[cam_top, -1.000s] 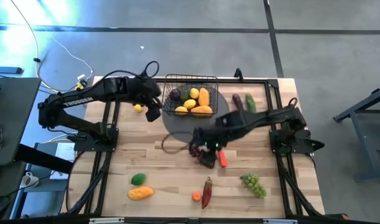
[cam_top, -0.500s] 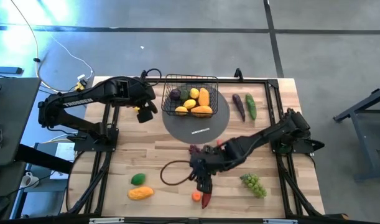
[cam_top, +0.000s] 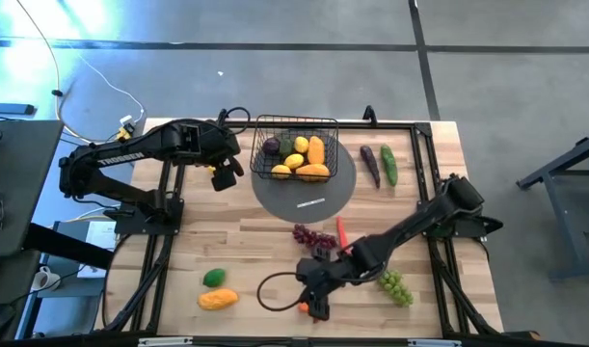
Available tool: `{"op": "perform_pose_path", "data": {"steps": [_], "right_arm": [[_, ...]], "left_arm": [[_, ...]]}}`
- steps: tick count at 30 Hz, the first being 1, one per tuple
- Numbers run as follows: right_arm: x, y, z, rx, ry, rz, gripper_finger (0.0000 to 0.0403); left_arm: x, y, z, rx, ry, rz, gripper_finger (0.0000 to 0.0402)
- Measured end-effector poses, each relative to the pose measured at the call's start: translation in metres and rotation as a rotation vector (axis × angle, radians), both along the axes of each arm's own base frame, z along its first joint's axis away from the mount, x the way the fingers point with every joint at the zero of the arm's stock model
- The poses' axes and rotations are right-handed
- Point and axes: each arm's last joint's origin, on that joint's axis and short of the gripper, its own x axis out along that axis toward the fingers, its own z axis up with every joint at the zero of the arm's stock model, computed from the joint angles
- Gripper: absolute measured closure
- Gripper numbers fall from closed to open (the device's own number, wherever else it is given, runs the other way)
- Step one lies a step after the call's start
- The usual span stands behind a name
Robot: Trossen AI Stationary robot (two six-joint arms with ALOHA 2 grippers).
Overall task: Build produce basket
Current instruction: Put the orange into the black wire basket
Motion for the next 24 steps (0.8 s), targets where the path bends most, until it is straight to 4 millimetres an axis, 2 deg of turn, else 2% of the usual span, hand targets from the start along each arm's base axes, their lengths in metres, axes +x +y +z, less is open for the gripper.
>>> {"op": "perform_pose_path", "data": {"steps": [6, 13, 20, 24], "right_arm": [[-0.006, 0.004, -0.021, 0.006, -0.012, 0.012, 0.0153], [-0.010, 0.005, -0.035, 0.013, -0.033, 0.026, 0.0153], [-0.007, 0.006, -0.048, -0.004, -0.049, 0.022, 0.0153], [-0.004, 0.012, -0.062, -0.011, -0.039, 0.045, 0.0153]], "left_arm": [[0.000, 0.000, 0.000, -0.005, -0.009, 0.017, 0.0138], [0.000, 0.000, 0.000, -0.007, -0.013, 0.025, 0.0138], [0.000, 0.000, 0.000, -0.007, -0.014, 0.025, 0.0138], [0.000, 0.000, 0.000, -0.006, -0.015, 0.025, 0.0138]]}}
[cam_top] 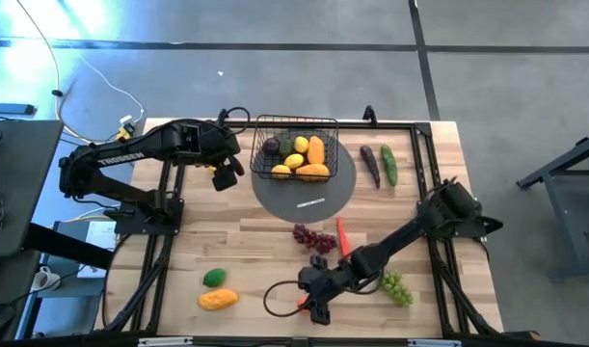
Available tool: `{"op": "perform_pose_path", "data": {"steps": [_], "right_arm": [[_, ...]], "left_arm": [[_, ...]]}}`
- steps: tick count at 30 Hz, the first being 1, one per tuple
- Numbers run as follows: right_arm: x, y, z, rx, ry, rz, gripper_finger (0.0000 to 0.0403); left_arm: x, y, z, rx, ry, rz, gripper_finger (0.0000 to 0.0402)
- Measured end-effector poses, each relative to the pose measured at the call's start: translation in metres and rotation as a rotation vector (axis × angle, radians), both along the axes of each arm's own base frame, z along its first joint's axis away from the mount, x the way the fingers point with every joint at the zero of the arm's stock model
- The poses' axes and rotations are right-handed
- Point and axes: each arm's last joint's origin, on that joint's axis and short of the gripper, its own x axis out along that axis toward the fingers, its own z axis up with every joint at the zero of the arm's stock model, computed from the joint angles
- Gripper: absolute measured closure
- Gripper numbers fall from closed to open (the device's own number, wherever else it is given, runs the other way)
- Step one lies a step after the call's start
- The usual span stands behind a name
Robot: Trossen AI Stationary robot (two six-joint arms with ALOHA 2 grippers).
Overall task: Build produce basket
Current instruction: Put the orange into the black wire basket
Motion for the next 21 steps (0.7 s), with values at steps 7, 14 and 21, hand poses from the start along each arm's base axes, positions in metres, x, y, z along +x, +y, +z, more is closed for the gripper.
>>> {"op": "perform_pose_path", "data": {"steps": [7, 14, 21], "right_arm": [[0.003, 0.003, -0.016, -0.015, 0.027, -0.004, 0.0153], [0.005, 0.005, -0.031, -0.011, 0.062, -0.015, 0.0153], [0.005, 0.007, -0.036, 0.010, 0.083, -0.003, 0.0153]], "left_arm": [[0.000, 0.000, 0.000, -0.002, -0.002, 0.000, 0.0138], [0.000, 0.000, 0.000, -0.008, -0.012, 0.018, 0.0138], [0.000, 0.000, 0.000, -0.008, -0.013, 0.018, 0.0138]]}}
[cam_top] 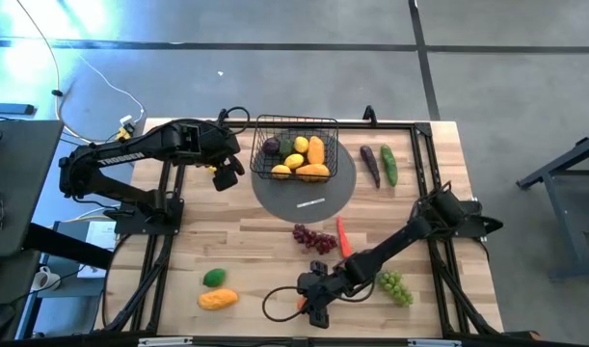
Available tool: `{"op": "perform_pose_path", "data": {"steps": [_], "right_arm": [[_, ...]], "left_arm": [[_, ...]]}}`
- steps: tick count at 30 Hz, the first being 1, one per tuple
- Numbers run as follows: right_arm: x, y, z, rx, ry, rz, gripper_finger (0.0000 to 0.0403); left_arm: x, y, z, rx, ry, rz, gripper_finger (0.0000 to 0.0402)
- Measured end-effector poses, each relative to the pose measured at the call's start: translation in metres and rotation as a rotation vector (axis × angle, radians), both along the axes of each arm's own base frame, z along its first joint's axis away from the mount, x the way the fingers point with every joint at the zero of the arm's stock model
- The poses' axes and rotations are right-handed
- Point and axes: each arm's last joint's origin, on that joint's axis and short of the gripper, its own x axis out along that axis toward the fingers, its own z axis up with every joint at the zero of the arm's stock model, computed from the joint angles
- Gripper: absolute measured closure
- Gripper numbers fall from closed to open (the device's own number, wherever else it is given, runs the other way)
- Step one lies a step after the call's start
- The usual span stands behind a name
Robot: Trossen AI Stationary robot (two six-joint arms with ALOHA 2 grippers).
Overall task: Build produce basket
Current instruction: Put the orange into the black wire basket
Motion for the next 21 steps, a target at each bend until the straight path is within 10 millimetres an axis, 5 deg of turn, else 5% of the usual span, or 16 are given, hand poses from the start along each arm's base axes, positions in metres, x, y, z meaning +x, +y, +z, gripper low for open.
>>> {"op": "perform_pose_path", "data": {"steps": [21], "right_arm": [[0.003, -0.001, -0.018, 0.027, 0.069, -0.003, 0.0153]], "left_arm": [[0.000, 0.000, 0.000, 0.017, 0.013, -0.010, 0.0138]]}}
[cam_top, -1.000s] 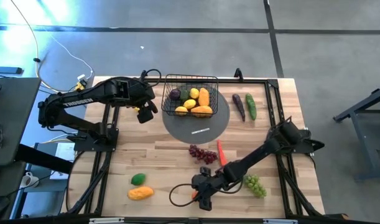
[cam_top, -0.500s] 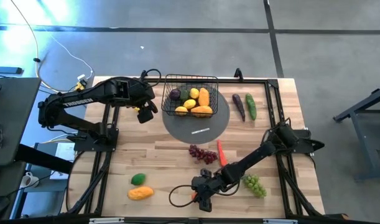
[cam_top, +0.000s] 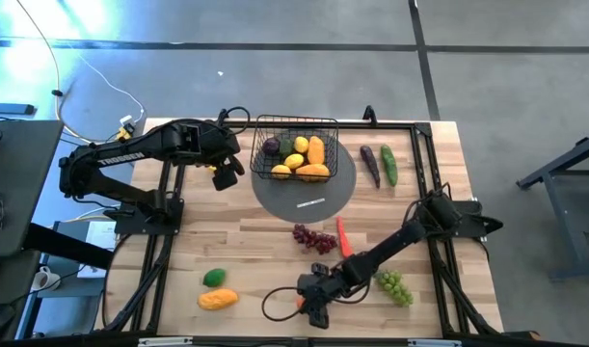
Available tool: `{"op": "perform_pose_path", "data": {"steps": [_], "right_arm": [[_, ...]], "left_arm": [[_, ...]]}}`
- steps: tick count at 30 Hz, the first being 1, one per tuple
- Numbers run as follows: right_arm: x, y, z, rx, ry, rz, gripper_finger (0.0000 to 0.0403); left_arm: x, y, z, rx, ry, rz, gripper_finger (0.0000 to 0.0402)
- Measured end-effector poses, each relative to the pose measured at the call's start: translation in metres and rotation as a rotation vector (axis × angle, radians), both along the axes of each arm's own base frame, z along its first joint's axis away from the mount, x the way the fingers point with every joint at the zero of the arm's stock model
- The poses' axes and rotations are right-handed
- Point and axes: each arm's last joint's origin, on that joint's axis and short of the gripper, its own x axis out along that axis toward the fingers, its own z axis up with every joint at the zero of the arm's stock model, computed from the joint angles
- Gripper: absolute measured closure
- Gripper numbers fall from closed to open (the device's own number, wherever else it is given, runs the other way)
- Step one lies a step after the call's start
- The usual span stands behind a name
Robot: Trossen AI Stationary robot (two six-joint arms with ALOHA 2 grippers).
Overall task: Build produce basket
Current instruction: Put the orange into the black wire basket
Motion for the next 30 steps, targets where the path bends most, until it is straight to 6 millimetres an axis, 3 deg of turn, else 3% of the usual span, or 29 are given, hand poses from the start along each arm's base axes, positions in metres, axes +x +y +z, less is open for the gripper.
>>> {"op": "perform_pose_path", "data": {"steps": [8, 20, 30], "right_arm": [[0.000, 0.000, 0.000, 0.001, 0.002, 0.002, 0.0155], [0.005, 0.001, -0.005, 0.071, 0.011, -0.012, 0.0225], [0.010, -0.008, -0.004, 0.125, 0.040, -0.100, 0.0240]], "left_arm": [[0.000, 0.000, 0.000, 0.003, 0.001, 0.001, 0.0138], [0.000, 0.000, 0.000, 0.008, 0.009, -0.012, 0.0138], [0.000, 0.000, 0.000, 0.014, 0.011, -0.009, 0.0138]]}}
